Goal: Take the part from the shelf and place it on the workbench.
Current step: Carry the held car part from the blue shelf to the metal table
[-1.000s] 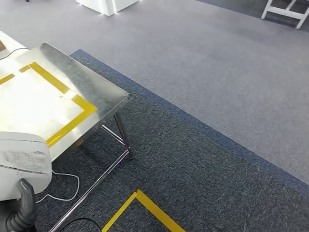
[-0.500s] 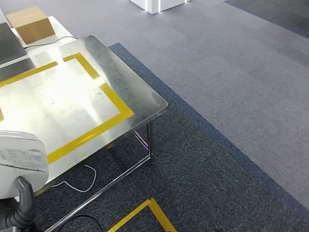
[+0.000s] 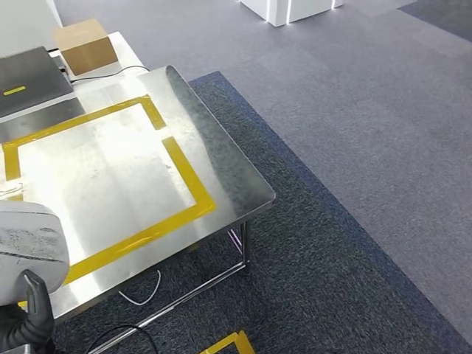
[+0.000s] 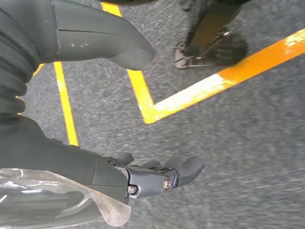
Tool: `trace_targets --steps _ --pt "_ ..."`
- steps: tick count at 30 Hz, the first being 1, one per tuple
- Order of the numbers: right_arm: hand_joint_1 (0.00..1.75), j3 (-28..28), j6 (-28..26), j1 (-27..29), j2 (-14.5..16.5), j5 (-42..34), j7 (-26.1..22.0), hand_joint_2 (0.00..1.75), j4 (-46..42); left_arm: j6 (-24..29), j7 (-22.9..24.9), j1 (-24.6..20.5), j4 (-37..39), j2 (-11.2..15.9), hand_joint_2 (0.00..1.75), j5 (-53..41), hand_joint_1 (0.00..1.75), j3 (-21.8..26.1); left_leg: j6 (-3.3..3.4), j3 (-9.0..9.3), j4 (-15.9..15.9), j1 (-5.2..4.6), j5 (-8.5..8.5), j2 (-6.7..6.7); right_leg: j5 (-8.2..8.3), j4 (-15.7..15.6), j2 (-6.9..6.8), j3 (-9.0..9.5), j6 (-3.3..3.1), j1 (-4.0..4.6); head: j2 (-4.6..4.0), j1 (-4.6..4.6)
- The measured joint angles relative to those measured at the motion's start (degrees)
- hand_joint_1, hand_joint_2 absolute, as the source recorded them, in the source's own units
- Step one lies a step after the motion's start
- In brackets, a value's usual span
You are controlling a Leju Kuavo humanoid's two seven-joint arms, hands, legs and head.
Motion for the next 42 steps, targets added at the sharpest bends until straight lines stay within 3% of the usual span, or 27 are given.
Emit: trace_targets --steps 2,3,4,5,7,9,10,12,13,14,15,17,19,21,22,23,24,26,28,29,30,32,33,34,36,38,42 --pt "0.0 0.0 0.0 0.1 0.2 0.4 0.0 1.75 0.1 0.8 0.0 0.1 0.0 -0.1 1.75 0.0 1.75 0.1 1.77 -0.39 -5.7 -0.84 8.48 2.02 -1.98 0.0 -1.0 2.02 0.01 0.39 0.0 0.2" --pt "0.0 0.0 -0.1 0.2 0.3 0.5 0.0 1.75 0.1 1.0 0.0 0.2 0.0 -0.2 1.75 0.1 1.75 0.2 2.35 -0.52 -7.5 -1.32 12.55 3.04 -2.85 0.0 -1.47 2.55 0.16 0.56 0.0 0.31" --pt "0.0 -0.1 -0.2 0.1 0.4 0.7 0.0 1.75 0.1 1.2 0.0 0.2 -0.1 -0.5 1.75 0.2 1.75 0.4 2.73 -0.6 -8.3 -1.73 15.41 3.63 -3.56 -0.1 -1.93 2.91 0.45 0.66 -0.01 0.42" --pt "0.0 -0.1 -0.2 0.0 0.5 0.9 0.0 1.75 0.1 1.4 0.0 0.3 -0.3 -0.8 1.75 0.2 1.75 0.8 2.73 -0.58 -8.4 -1.92 15.91 3.36 -4.06 -0.3 -2.44 3.44 0.84 0.77 -0.01 0.51" --pt "0.0 -0.3 -0.3 -0.4 0.5 1.2 0.0 1.75 0.0 1.5 0.0 0.3 -1.1 -1.8 1.75 0.2 1.75 1.6 2.83 0.4 -9.2 -1.62 15.46 1.96 -5.0 -1.1 -2.82 4.53 1.54 0.78 0.0 0.47" --pt "0.0 -0.4 -0.2 -0.9 0.6 1.4 -0.1 1.75 -0.1 1.6 0.0 0.1 -1.7 -2.6 1.75 0.1 1.75 2.3 3.12 1.78 -10.6 -1.05 15.23 0.68 -6.95 1.9 -0.68 3.55 1.92 0.71 0.01 0.69" --pt "0.0 -0.4 -0.2 -1.0 0.6 1.4 -0.1 1.75 -0.1 1.6 0.0 0.0 -1.8 -2.9 1.75 0.1 1.75 2.5 3.23 2.29 -11.0 -0.9 15.05 0.06 -8.27 5.6 0.88 1.31 2.03 0.59 0.01 0.84" --pt "0.0 -0.7 -0.2 -1.0 0.6 1.4 0.0 1.75 -0.1 1.5 0.0 -0.1 -1.9 -3.4 1.75 0.0 1.75 2.9 3.26 2.86 -11.2 -0.75 14.5 -1.41 -9.91 13.7 2.2 -4.81 2.36 0.4 0.02 0.87" --pt "0.0 -0.8 -0.3 -0.9 0.6 1.4 0.0 1.75 -0.1 1.5 0.0 -0.1 -2.0 -3.6 1.75 0.0 1.75 3.1 3.14 3.18 -11.2 -0.66 14.15 -2.24 -9.37 15.9 2.35 -7.39 2.54 0.35 0.02 0.88" --pt "0.0 -0.9 -0.3 -0.7 0.6 1.5 0.0 1.75 -0.1 1.5 0.0 0.0 -2.0 -3.9 1.75 -0.2 1.75 3.3 2.97 3.64 -11.2 -0.53 13.79 -3.11 -7.47 15.9 2.43 -8.98 2.67 0.3 0.02 0.88" --pt "0.0 -1.0 -0.3 -0.6 0.6 1.6 0.0 1.75 -0.1 1.5 0.0 0.0 -2.1 -4.2 1.75 -0.3 1.75 3.6 2.74 4.18 -11.2 -0.38 13.41 -3.93 -4.51 13.7 2.65 -9.38 2.79 0.24 0.02 0.88" --pt "0.0 -1.1 -0.3 -0.4 0.6 1.9 0.0 1.75 -0.1 1.5 0.0 0.0 -2.5 -5.0 1.75 -0.8 1.75 4.2 2.07 5.08 -11.0 -0.18 12.62 -5.41 1.32 6.5 4.83 -8.41 2.9 -0.06 0.01 0.91" --pt "0.0 -1.3 -0.3 -0.4 0.6 2.2 0.0 1.75 -0.1 1.6 0.0 0.0 -3.3 -5.8 1.75 -1.5 1.75 5.1 1.35 5.18 -10.8 -0.08 12.14 -6.69 2.98 2.5 6.98 -7.0 2.31 -0.27 0.01 0.88" --pt "0.0 -1.4 -0.4 -0.5 0.7 2.5 -0.1 1.75 0.0 1.6 0.0 0.0 -4.3 -6.7 1.75 -2.2 1.75 6.0 0.73 4.99 -10.8 0.04 12.1 -7.97 2.5 1.9 6.58 -6.16 1.26 -0.23 0.02 0.84" --pt "0.0 -1.4 -0.4 -0.6 0.7 2.6 -0.1 1.75 0.0 1.6 0.0 0.1 -4.8 -7.1 1.75 -2.5 1.75 6.5 0.43 4.99 -10.7 -0.01 12.0 -7.73 2.51 1.8 5.92 -5.93 0.83 -0.3 0.02 0.82" --pt "0.0 -1.5 -0.4 -0.6 0.8 2.6 -0.2 1.75 -0.1 1.6 0.0 0.1 -5.3 -7.5 1.75 -2.7 1.75 6.9 0.12 4.76 -10.0 -0.14 11.55 -6.57 2.45 1.6 5.2 -5.64 0.37 -0.4 0.02 0.66" --pt "0.0 -1.5 -0.4 -0.6 0.8 2.7 -0.2 1.75 -0.1 1.6 0.0 0.0 -5.7 -7.7 1.75 -2.8 1.75 7.2 -0.22 3.99 -8.3 -0.24 10.5 -4.82 2.36 1.5 4.42 -5.33 -0.04 -0.52 0.02 0.48" --pt "0.0 -1.5 -0.4 -0.5 0.9 2.7 -0.3 1.75 -0.1 1.6 0.0 -0.1 -6.1 -8.1 1.75 -3.2 1.75 7.6 -0.82 0.8 -1.7 -0.09 7.28 -1.27 1.95 1.3 2.97 -4.83 -0.6 -0.47 0.02 0.15" --pt "0.0 -1.7 -0.4 -0.5 0.9 2.5 -0.2 1.75 -0.1 1.6 0.0 0.0 -6.2 -8.3 1.75 -3.7 1.75 7.7 -1.21 -2.45 4.4 0.32 5.34 -0.37 1.51 1.4 1.73 -4.47 -0.66 -0.42 0.02 0.12" --pt "0.0 -1.9 -0.4 -0.5 0.9 2.5 -0.2 1.75 -0.1 1.6 0.0 0.0 -6.2 -8.4 1.75 -4.0 1.75 7.7 -1.31 -2.78 4.8 0.48 6.04 -0.28 1.29 1.4 1.25 -4.22 -0.56 -0.42 0.02 0.12" --pt "0.0 -2.1 -0.5 -0.5 0.9 2.5 -0.1 1.75 -0.1 1.6 0.0 0.0 -6.3 -8.5 1.75 -4.1 1.75 7.8 -1.3 -1.94 2.9 0.59 7.81 -0.23 1.06 1.4 0.92 -3.88 -0.41 -0.43 0.02 0.11" --pt "0.0 -2.3 -0.5 -0.6 0.9 2.5 0.0 1.75 -0.1 1.6 0.0 0.0 -6.4 -8.6 1.75 -4.4 1.75 7.8 -0.95 1.72 -4.5 0.56 11.89 0.07 0.55 1.3 0.56 -3.22 -0.01 -0.43 0.02 0.12" --pt "0.0 -2.4 -0.5 -0.7 0.9 2.5 0.0 1.75 -0.1 1.5 0.0 0.0 -6.4 -8.7 1.75 -4.5 1.75 7.8 -0.69 3.33 -7.7 0.42 12.78 0.24 0.31 1.3 0.48 -2.95 0.27 -0.36 0.02 0.1" --pt "0.0 -2.5 -0.6 -0.8 0.9 2.6 0.0 1.75 -0.1 1.5 0.0 0.0 -6.5 -8.7 1.75 -4.6 1.75 7.8 -0.48 4.31 -9.7 0.28 12.96 0.39 0.16 1.2 0.4 -2.98 0.56 -0.28 0.02 0.14" --pt "0.0 -2.7 -0.6 -0.9 0.9 2.7 0.0 1.75 -0.1 1.5 0.0 0.0 -6.6 -8.9 1.75 -4.7 1.75 7.9 -0.61 4.83 -10.9 0.21 12.54 0.4 -0.16 1.1 0.3 -3.04 0.47 -0.08 0.02 0.2" --pt "0.0 -2.8 -0.6 -1.0 0.9 2.8 -0.1 1.75 -0.1 1.5 0.0 0.0 -6.7 -9.1 1.75 -4.6 1.75 8.2 -0.86 4.87 -10.9 0.28 12.53 0.33 -0.21 0.8 0.25 -2.85 0.08 -0.04 0.02 0.27" --pt "0.0 -2.8 -0.6 -1.0 0.9 2.9 -0.3 1.75 -0.1 1.5 0.0 0.0 -6.7 -9.2 1.75 -4.1 1.75 8.9 -0.58 4.89 -10.9 0.25 12.34 0.32 0.18 0.0 0.35 -1.87 0.59 -0.06 0.02 0.3"
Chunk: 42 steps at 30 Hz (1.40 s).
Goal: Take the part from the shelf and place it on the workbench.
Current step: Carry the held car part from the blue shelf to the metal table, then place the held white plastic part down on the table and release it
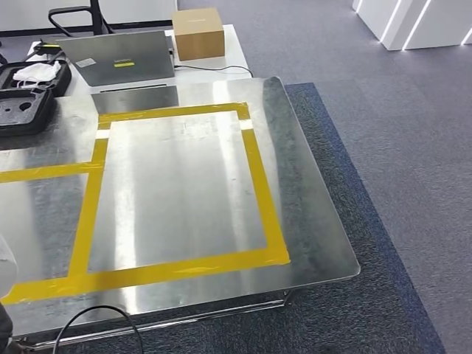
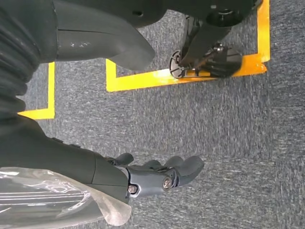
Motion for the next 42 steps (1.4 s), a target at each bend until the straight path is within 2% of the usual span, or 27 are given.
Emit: trace_targets --steps 6,10,42 --pt "0.0 0.0 0.0 0.0 0.0 0.2 -0.2 1.75 0.0 0.0 0.0 0.0 0.0 0.0 1.75 0.7 1.75 0.8 0.57 0.3 0.0 -0.01 -0.33 0.0 -0.06 -0.6 -0.02 -0.1 0.62 -0.01 0.0 -0.01" --pt "0.0 -0.2 0.0 0.0 0.0 0.3 -0.3 1.75 0.0 0.0 0.0 0.0 0.0 0.0 1.75 0.7 1.75 1.1 0.63 0.4 0.0 -0.01 -0.36 0.0 -0.03 -0.6 -0.02 -0.04 0.78 -0.01 0.0 -0.02" --pt "0.0 -1.4 0.0 0.0 0.0 1.3 -1.1 1.75 0.0 0.0 0.0 0.5 0.0 0.1 1.75 1.3 1.75 1.8 0.62 0.55 -0.1 0.01 -0.36 0.0 -0.1 -0.6 -0.02 0.04 0.88 0.01 0.0 -0.02"
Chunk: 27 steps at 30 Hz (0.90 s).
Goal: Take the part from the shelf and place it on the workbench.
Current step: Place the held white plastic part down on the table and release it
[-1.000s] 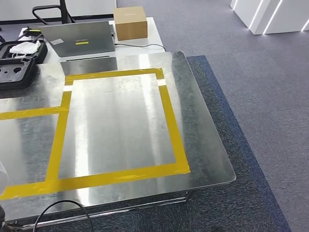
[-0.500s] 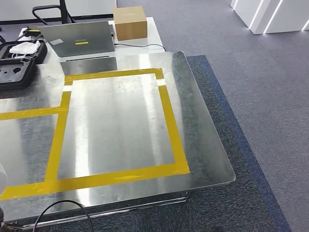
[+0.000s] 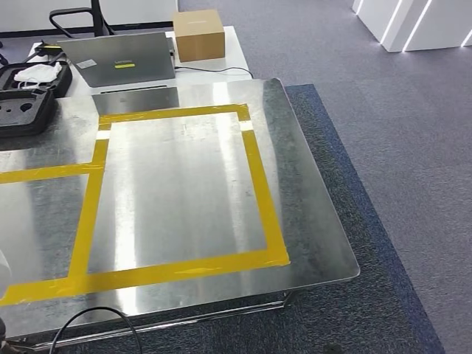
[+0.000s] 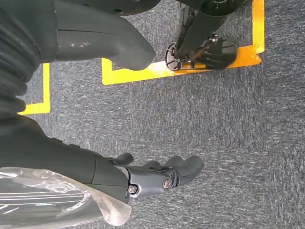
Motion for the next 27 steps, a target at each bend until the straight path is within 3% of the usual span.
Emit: trace_targets --steps 9,14,16,18,19,20,21,24,25,27 --pt "0.0 -0.1 -0.3 0.0 0.2 0.5 -0.1 1.75 0.0 -0.1 0.0 0.1 0.0 0.3 1.75 -0.2 1.75 -0.5 0.4 0.03 0.2 -0.31 -0.3 0.02 0.1 -0.3 -0.02 0.11 0.36 -0.28 -0.01 -0.02" --pt "0.0 -0.5 -0.3 -0.2 0.5 0.6 -0.2 1.75 0.0 -0.1 0.0 0.2 0.0 0.5 1.75 -0.3 1.75 -0.6 1.53 0.57 -0.8 -0.34 0.17 -0.03 -0.48 -0.2 0.23 0.73 1.16 -0.56 -0.01 0.0" --pt "0.0 -0.8 -0.3 -0.2 0.5 0.6 -0.3 1.75 0.0 -0.1 0.0 0.2 0.0 0.5 1.75 -0.3 1.75 -0.6 2.07 1.06 -1.6 -0.09 0.73 -0.02 -3.29 4.0 1.15 -1.16 1.1 -0.51 -0.02 0.17" --pt "0.0 -1.0 -0.3 -0.2 0.5 0.6 -0.3 1.75 0.0 -0.1 0.0 0.2 0.0 0.5 1.75 -0.3 1.75 -0.7 2.23 1.07 -1.7 -0.24 0.78 -0.08 -6.83 12.0 1.84 -5.28 0.92 -0.4 -0.02 0.31" --pt "0.0 -1.0 -0.3 -0.1 0.5 0.6 -0.3 1.75 0.0 -0.1 0.0 0.3 0.1 0.6 1.75 -0.3 1.75 -0.7 2.24 1.07 -1.7 -0.32 0.76 -0.15 -7.48 15.1 1.95 -7.09 0.88 -0.4 -0.02 0.34" --pt "0.0 -1.0 -0.3 0.0 0.6 0.6 -0.3 1.75 0.0 -0.1 0.0 0.3 0.1 0.6 1.75 -0.3 1.75 -0.7 2.23 1.07 -1.7 -0.38 0.74 -0.24 -6.91 16.2 1.98 -8.09 0.82 -0.39 -0.01 0.34" --pt "0.0 -1.1 -0.3 0.1 0.6 0.6 -0.3 1.75 0.0 -0.1 0.0 0.3 0.1 0.6 1.75 -0.3 1.75 -0.7 2.2 1.08 -1.6 -0.41 0.72 -0.34 -5.14 14.9 1.98 -7.93 0.73 -0.39 -0.01 0.34" --pt "0.0 -1.2 -0.3 0.0 0.6 0.6 -0.3 1.75 0.0 -0.1 0.0 0.3 0.1 0.6 1.75 -0.3 1.75 -0.7 1.71 0.99 -1.3 -0.47 0.57 -0.6 1.06 4.1 2.16 -3.48 0.3 -0.31 -0.01 0.32" --pt "0.0 -1.3 -0.3 -0.1 0.6 0.6 -0.3 1.75 0.0 -0.1 0.0 0.3 0.1 0.6 1.75 -0.3 1.75 -0.7 1.37 0.98 -1.1 -0.52 0.56 -0.68 1.93 2.1 2.24 -2.47 0.12 -0.23 -0.02 0.31" --pt "0.0 -1.4 -0.3 -0.1 0.6 0.6 -0.3 1.75 0.0 -0.1 0.0 0.3 0.1 0.6 1.75 -0.4 1.75 -0.7 0.56 0.85 -1.0 -0.55 0.79 -0.84 2.39 1.6 2.34 -2.2 -0.4 -0.01 -0.01 0.27"
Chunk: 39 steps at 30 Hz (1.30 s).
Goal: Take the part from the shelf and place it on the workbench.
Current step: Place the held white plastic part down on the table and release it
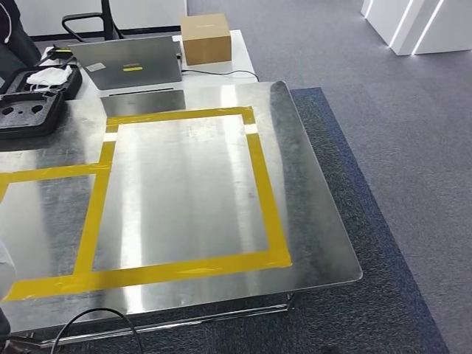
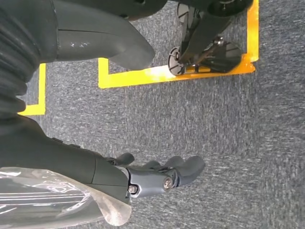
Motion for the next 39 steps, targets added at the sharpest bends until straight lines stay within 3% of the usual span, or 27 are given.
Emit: trace_targets --steps 2,3,6,7,8,9,10,12,14,16,18,19,21,22,23,24,25,27,28,29,30,32,34,36,37,38,39 --pt "0.0 0.0 0.0 0.0 0.0 0.0 0.0 1.75 0.0 0.0 0.0 0.0 0.0 0.0 1.75 0.0 1.75 0.0 -0.74 -0.39 0.5 0.09 -0.34 -0.01 0.35 -0.4 -0.18 -0.59 -0.89 -0.18 0.01 -0.02" --pt "0.0 0.0 0.0 0.0 0.1 0.0 0.0 1.75 0.0 0.0 0.0 0.0 0.0 0.1 1.75 0.0 1.75 0.0 -1.11 -0.9 1.6 0.16 -1.51 0.03 0.72 -0.6 -0.3 -0.89 -1.34 -0.3 0.01 -0.13" --pt "0.0 -0.1 0.0 0.0 0.1 0.1 -0.1 1.75 0.0 0.0 0.0 0.1 0.0 0.2 1.75 -0.1 1.75 0.0 -2.07 -4.05 11.0 0.55 -8.37 0.18 1.82 -0.7 -0.7 -2.06 -2.05 -0.23 0.0 -0.35" --pt "0.0 -0.1 0.1 0.0 0.1 0.1 -0.1 1.75 0.0 0.0 0.0 0.1 0.0 0.2 1.75 -0.1 1.75 0.0 -2.26 -4.8 14.0 0.67 -9.95 0.2 2.18 -0.6 -0.79 -2.56 -2.06 -0.15 0.0 -0.35" --pt "0.0 -0.1 0.2 0.0 0.1 0.2 -0.1 1.75 0.0 0.1 0.0 0.1 0.1 0.2 1.75 -0.1 1.75 0.0 -2.33 -4.69 15.4 0.73 -10.37 0.2 2.55 -0.6 -0.82 -3.05 -2.02 -0.1 0.01 -0.34" --pt "0.0 -0.1 0.2 0.0 0.1 0.2 -0.2 1.75 0.0 0.1 0.0 0.1 0.1 0.3 1.75 -0.1 1.75 0.0 -2.29 -3.46 14.4 0.76 -9.65 0.2 2.92 -0.6 -0.72 -3.51 -1.92 -0.07 0.0 -0.35" --pt "0.0 -0.1 0.3 0.0 0.1 0.2 -0.2 1.75 0.0 0.1 0.0 0.1 0.1 0.3 1.75 -0.1 1.75 0.0 -2.13 -1.17 11.2 0.77 -8.13 0.12 3.28 -0.6 -0.51 -3.91 -1.78 -0.06 0.0 -0.36" --pt "0.0 -0.1 0.4 -0.1 0.2 0.2 -0.2 1.75 0.0 0.1 0.0 0.1 0.1 0.4 1.75 -0.1 1.75 -0.1 -1.59 4.48 2.3 0.72 -5.43 -0.74 4.08 -0.5 0.09 -4.6 -1.38 -0.01 0.01 -0.34" --pt "0.0 -0.1 0.5 -0.2 0.2 0.2 -0.3 1.75 0.0 0.0 0.0 0.1 0.1 0.4 1.75 -0.1 1.75 -0.1 -1.12 7.02 -2.4 0.56 -4.47 -1.5 5.0 -0.6 0.71 -5.01 -0.74 0.02 0.01 -0.38" --pt "0.0 -0.1 0.5 -0.1 0.2 0.1 -0.3 1.75 0.0 0.1 0.0 0.1 0.1 0.4 1.75 -0.1 1.75 -0.1 -0.62 6.61 -2.6 0.41 -3.94 -1.21 5.94 -1.0 1.32 -5.37 0.11 -0.03 0.01 -0.46" --pt "0.0 -0.2 0.6 0.0 0.2 0.1 -0.3 1.75 0.0 0.0 0.0 0.0 0.1 0.5 1.75 -0.1 1.75 -0.2 0.3 5.84 -3.0 0.55 -2.98 -0.34 4.92 -0.2 1.21 -6.3 0.68 -0.08 0.0 -0.38" --pt "0.0 -0.2 0.7 0.1 0.2 0.1 -0.3 1.75 0.0 0.0 0.0 0.0 0.1 0.5 1.75 -0.1 1.75 -0.3 0.77 5.26 -3.2 0.65 -2.35 0.17 2.96 1.6 0.95 -7.2 0.85 -0.07 -0.01 -0.24" --pt "0.0 -0.2 0.8 0.1 0.2 0.1 -0.4 1.75 0.0 0.0 0.0 0.1 0.1 0.5 1.75 -0.1 1.75 -0.3 1.32 3.84 -3.2 0.56 -1.29 1.13 -2.53 8.5 0.41 -9.37 1.06 -0.07 0.0 0.05" --pt "0.0 -0.2 0.9 0.0 0.2 0.1 -0.5 1.75 0.0 0.0 0.0 0.1 0.1 0.5 1.75 -0.1 1.75 -0.3 1.37 3.12 -3.1 0.46 -0.79 1.65 -4.42 12.2 0.36 -10.18 1.19 -0.07 0.01 0.09" --pt "0.0 -0.2 1.0 0.1 0.2 0.1 -0.5 1.75 0.0 0.0 0.0 0.1 0.1 0.5 1.75 -0.1 1.75 -0.3 1.39 2.41 -2.9 0.36 -0.32 2.16 -5.05 14.7 0.31 -10.32 1.28 -0.07 0.01 0.1" --pt "0.0 -0.3 1.0 0.1 0.2 0.1 -0.6 1.75 0.0 0.0 0.0 0.1 0.1 0.5 1.75 -0.1 1.75 -0.3 1.35 1.71 -2.8 0.28 0.12 2.69 -4.49 15.3 0.2 -9.45 1.32 -0.07 0.01 0.11" --pt "0.0 -0.3 1.0 0.1 0.2 0.1 -0.6 1.75 0.0 0.0 0.0 0.1 0.1 0.5 1.75 -0.1 1.75 -0.3 1.25 1.1 -2.6 0.23 0.45 3.15 -3.1 13.6 -0.04 -7.47 1.28 -0.06 0.01 0.12" --pt "0.0 -0.3 1.0 -0.1 0.2 0.1 -0.6 1.75 0.0 0.0 0.0 0.1 0.1 0.5 1.75 -0.1 1.75 -0.3 0.91 0.17 -1.9 0.08 0.9 4.05 -1.01 5.4 -1.68 -0.94 1.07 0.05 0.0 0.16" --pt "0.0 -0.3 1.0 -0.2 0.2 0.1 -0.6 1.75 -0.1 0.0 0.0 0.1 0.1 0.5 1.75 -0.1 1.75 -0.3 0.65 -0.16 -1.5 -0.03 1.08 4.51 -0.89 1.5 -2.5 1.81 0.87 0.17 0.0 0.18" --pt "0.0 -0.3 1.0 -0.3 0.2 0.1 -0.6 1.75 -0.1 0.0 0.0 0.1 0.1 0.5 1.75 -0.1 1.75 -0.3 0.37 -0.37 -1.2 -0.12 1.3 5.0 -1.14 -1.3 -3.09 3.43 0.66 0.31 0.0 0.24" --pt "0.0 -0.3 1.0 -0.4 0.2 0.1 -0.7 1.75 -0.1 0.0 0.0 0.1 0.1 0.5 1.75 -0.1 1.75 -0.3 0.06 -0.52 -1.0 -0.17 1.55 5.47 -1.47 -2.6 -3.18 3.91 0.41 0.47 -0.01 0.3" --pt "0.0 -0.4 1.0 -0.2 0.2 0.1 -0.7 1.75 -0.1 0.0 0.0 0.0 0.1 0.5 1.75 -0.1 1.75 -0.4 -0.69 -0.69 -0.7 0.0 1.79 5.91 -0.9 -2.8 -2.44 2.86 -0.5 0.49 0.0 0.38" --pt "0.0 -0.5 1.0 -0.1 0.2 0.2 -0.7 1.75 -0.1 0.0 0.0 0.1 0.1 0.6 1.75 -0.1 1.75 -0.6 -1.51 -1.52 1.4 0.29 -0.92 4.26 0.19 -2.9 -1.88 1.76 -1.58 0.34 0.01 0.3" --pt "0.0 -0.5 1.0 -0.1 0.2 0.4 -0.7 1.75 -0.1 0.0 0.0 0.1 0.1 0.7 1.75 -0.1 1.75 -0.6 -2.1 -3.2 7.5 0.57 -6.53 2.04 1.42 -2.9 -1.38 0.44 -2.15 0.34 0.01 0.22" --pt "0.0 -0.5 1.0 -0.1 0.2 0.5 -0.8 1.75 -0.1 0.0 0.0 0.1 0.1 0.7 1.75 -0.1 1.75 -0.6 -2.25 -3.88 11.1 0.64 -8.81 1.57 2.07 -2.8 -1.17 -0.23 -2.23 0.4 0.01 0.24" --pt "0.0 -0.5 1.0 -0.1 0.2 0.6 -0.9 1.75 -0.1 0.0 0.0 0.1 0.1 0.7 1.75 -0.1 1.75 -0.6 -2.31 -4.08 13.7 0.67 -9.9 1.38 2.72 -2.7 -0.91 -0.91 -2.22 0.46 0.01 0.25" --pt "0.0 -0.5 1.0 -0.1 0.2 0.7 -1.0 1.75 -0.1 0.0 0.0 0.1 0.1 0.8 1.75 -0.1 1.75 -0.7 -2.3 -3.38 14.4 0.67 -9.69 1.33 3.31 -2.6 -0.7 -1.65 -2.14 0.5 0.01 0.25"
